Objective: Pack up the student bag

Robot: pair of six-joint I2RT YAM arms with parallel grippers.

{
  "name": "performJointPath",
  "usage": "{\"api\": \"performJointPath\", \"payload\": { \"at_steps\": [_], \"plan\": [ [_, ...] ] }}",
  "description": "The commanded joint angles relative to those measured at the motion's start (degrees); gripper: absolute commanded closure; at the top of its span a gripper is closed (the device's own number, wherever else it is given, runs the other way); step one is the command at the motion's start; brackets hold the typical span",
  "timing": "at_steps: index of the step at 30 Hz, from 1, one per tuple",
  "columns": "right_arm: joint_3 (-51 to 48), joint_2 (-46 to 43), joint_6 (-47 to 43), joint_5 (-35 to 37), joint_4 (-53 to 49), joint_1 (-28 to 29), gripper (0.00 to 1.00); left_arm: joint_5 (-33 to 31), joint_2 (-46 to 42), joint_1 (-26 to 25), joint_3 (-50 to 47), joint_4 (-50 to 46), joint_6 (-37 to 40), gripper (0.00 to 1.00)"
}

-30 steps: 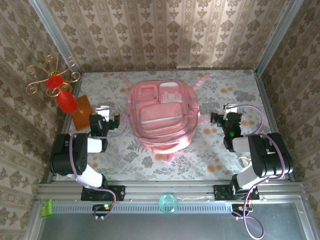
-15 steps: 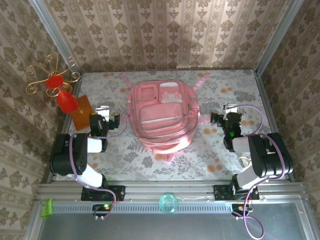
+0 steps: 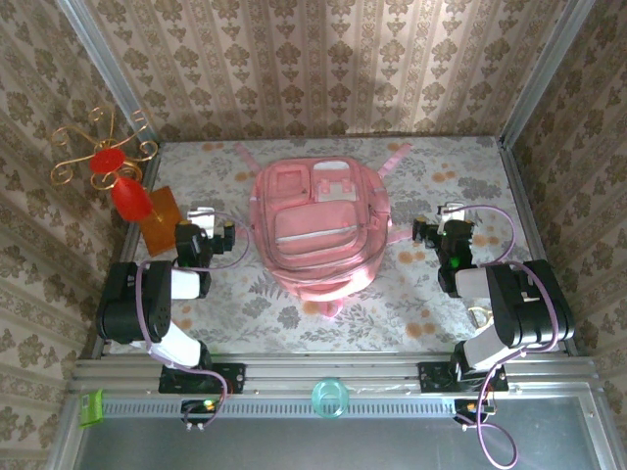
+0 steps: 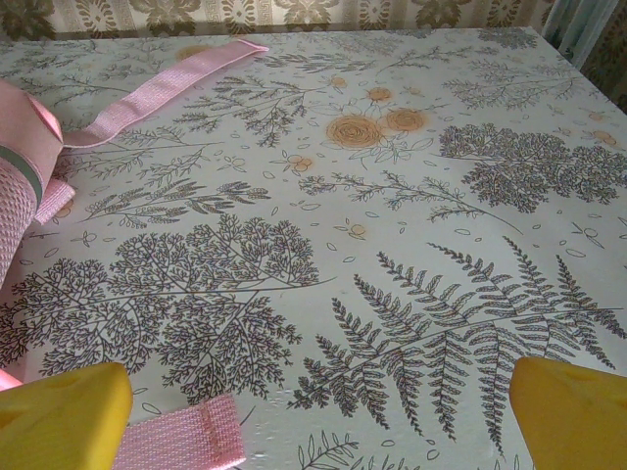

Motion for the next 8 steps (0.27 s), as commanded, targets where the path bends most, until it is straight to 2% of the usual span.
{"api": "performJointPath", "payload": {
  "at_steps": [1,8],
  "plan": [
    [1.10,0.12,0.08,-0.72,1.98,-0.04,0.00,0.88,-0.53,0.32,1.00,-0.04,-1.39,0.00],
    [1.07,0.12,0.16,-0.76,1.94,-0.04,0.00,0.83,-0.59,0.36,0.98,0.04,-1.38,0.00]
  ]
}}
